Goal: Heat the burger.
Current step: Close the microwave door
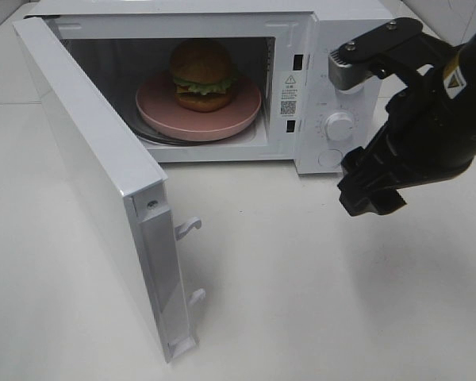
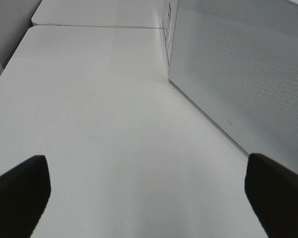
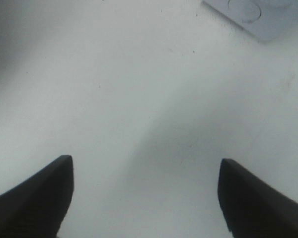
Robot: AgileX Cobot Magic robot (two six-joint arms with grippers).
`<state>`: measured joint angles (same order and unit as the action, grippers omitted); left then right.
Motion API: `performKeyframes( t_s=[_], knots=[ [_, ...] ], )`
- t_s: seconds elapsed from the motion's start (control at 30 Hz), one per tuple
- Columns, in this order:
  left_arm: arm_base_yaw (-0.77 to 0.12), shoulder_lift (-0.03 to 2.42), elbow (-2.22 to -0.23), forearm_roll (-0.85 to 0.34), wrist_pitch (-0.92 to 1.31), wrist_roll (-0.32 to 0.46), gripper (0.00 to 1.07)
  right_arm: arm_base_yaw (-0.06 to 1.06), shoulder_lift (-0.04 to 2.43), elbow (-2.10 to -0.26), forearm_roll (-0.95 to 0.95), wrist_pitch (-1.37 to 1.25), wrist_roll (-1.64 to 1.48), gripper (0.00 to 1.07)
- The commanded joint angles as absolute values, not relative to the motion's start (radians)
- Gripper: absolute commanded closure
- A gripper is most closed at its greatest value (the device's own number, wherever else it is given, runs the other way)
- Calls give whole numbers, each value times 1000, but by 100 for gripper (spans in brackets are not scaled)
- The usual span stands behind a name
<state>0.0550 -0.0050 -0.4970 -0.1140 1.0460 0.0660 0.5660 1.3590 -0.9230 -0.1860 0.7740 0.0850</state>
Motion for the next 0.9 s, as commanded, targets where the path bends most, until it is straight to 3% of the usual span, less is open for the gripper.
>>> performKeyframes(
  t_s=[0.03,0.43,0.8,0.9],
  knots=[
    [55,-26,-495,-115,1037,63,6,560,1304,-921,-180,855,112,31],
    [55,-26,-495,-115,1037,63,6,560,1105,-920,-180,998,121,31],
    [55,-26,-495,-115,1037,63,6,560,782,-775,-185,1014,123,31],
    [55,-26,-495,-115,1037,63,6,506,675,-729,-180,1005,145,31]
  ],
)
